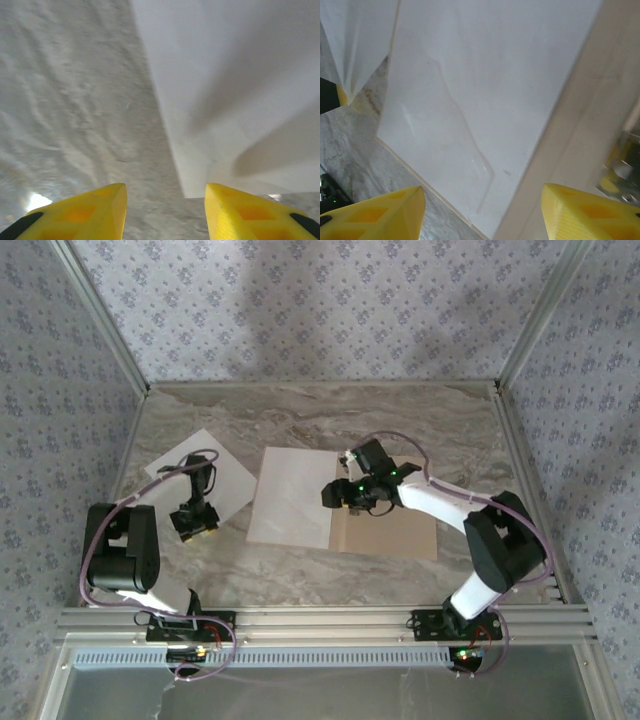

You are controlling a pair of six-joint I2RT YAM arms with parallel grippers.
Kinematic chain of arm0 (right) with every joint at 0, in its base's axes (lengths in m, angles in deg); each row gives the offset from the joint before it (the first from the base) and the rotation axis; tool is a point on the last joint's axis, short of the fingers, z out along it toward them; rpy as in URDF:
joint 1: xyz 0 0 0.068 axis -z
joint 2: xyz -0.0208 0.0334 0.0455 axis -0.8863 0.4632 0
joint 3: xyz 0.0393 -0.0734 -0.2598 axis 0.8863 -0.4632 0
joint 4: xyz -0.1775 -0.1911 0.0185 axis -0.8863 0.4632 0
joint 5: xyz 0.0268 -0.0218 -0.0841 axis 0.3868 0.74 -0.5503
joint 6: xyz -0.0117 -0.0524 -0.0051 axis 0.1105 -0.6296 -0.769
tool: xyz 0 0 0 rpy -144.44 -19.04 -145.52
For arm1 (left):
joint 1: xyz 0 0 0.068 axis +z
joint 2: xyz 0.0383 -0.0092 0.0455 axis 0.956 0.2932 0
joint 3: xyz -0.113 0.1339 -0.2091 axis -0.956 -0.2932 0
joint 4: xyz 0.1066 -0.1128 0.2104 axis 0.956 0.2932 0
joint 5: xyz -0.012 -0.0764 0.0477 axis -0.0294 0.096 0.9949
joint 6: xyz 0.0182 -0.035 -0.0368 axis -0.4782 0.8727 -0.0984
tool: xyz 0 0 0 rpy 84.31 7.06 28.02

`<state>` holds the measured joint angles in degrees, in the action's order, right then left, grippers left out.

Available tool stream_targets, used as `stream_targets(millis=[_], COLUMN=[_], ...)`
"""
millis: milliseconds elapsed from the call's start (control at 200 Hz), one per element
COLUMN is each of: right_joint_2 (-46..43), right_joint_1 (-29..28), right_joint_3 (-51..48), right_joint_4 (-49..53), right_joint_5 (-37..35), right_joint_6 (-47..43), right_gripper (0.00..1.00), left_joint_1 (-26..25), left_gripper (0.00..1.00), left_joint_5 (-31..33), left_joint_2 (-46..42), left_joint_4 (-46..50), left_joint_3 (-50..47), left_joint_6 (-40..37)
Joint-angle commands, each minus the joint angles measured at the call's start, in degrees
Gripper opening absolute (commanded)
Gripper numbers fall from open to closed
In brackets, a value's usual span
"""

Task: Put the files into the folder

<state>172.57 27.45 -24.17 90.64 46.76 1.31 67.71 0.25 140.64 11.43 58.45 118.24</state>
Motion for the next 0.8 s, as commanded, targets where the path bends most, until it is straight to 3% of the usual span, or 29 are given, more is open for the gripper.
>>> stream_targets(millis=[0, 110, 325, 455, 575, 795], right_joint_2=[3.94, 8.61, 18.37, 21.88, 24.45, 27.54], right_joint_1=[-1.77, -3.65, -6.77, -7.45, -7.69, -7.83], right_joint_3=[4.95, 9.65, 21.91, 26.08, 29.1, 32.9], right_joint_4=[1.5, 0.02, -1.09, -2.44, -2.9, -2.4], right_joint_5=[0.19, -0.27, -0.55, -1.07, -1.05, -0.9], right_joint_6=[0.19, 0.6, 1.33, 2.16, 2.47, 2.58], right_gripper=[0.64, 0.64, 0.64, 0.64, 0.63, 0.63], left_joint_1=[0.69, 3.46, 5.94, 5.92, 5.8, 5.74], left_gripper=[0.46, 0.48, 0.56, 0.57, 0.53, 0.5], left_joint_5=[8.16, 5.73, -20.34, -31.27, -33.82, -31.59], left_joint_2=[-1.35, -5.43, -18.39, -17.4, -11.35, -3.03], left_joint_4=[5.23, 2.43, -19.36, -29.53, -32.59, -30.04], left_joint_3=[2.87, 2.22, -6.84, -9.84, -8.83, -7.09], left_joint_6=[1.07, 0.42, 0.65, 2.98, 3.12, 1.7])
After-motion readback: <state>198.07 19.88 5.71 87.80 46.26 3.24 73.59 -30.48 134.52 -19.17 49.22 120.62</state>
